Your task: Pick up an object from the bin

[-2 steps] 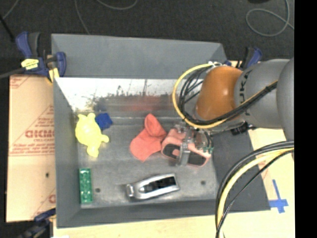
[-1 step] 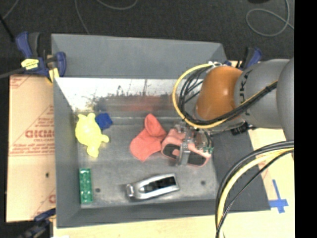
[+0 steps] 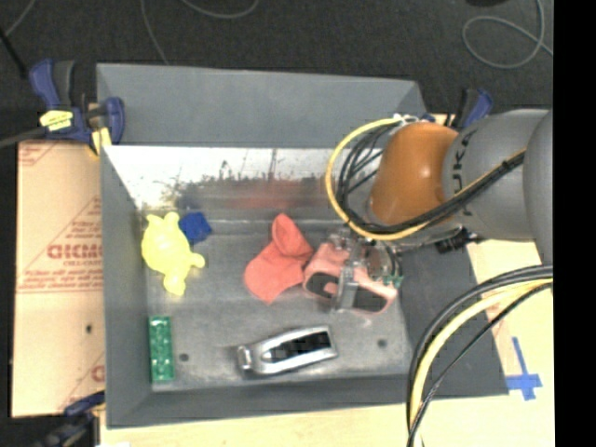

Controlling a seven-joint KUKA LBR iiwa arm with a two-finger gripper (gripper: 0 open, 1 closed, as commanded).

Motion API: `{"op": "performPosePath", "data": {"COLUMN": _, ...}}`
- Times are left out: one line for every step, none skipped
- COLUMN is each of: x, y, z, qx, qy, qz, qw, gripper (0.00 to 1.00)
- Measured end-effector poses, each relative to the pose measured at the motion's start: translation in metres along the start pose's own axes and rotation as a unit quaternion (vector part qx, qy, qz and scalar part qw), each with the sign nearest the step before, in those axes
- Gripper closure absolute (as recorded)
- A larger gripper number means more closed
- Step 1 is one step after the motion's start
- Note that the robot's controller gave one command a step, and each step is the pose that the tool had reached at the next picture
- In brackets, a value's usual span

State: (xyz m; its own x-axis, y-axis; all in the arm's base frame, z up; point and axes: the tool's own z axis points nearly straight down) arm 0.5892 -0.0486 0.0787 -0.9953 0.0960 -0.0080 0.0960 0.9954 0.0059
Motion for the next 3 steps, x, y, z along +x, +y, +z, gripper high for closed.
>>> {"op": "performPosePath", "data": {"x": 0.002, "y": 0.0, "z": -0.02, "qx": 0.0, "qy": 0.0035, "qz": 0.0, "qw": 1.0, "gripper": 1.0}}
{"op": "performPosePath", "data": {"x": 0.001, "y": -0.001, "z": -0.039, "qx": 0.001, "qy": 0.0002, "qz": 0.0, "qw": 1.0, "gripper": 1.0}}
{"op": "performPosePath", "data": {"x": 0.001, "y": -0.001, "z": -0.055, "qx": 0.001, "qy": -0.0004, "qz": 0.0, "qw": 1.0, "gripper": 1.0}}
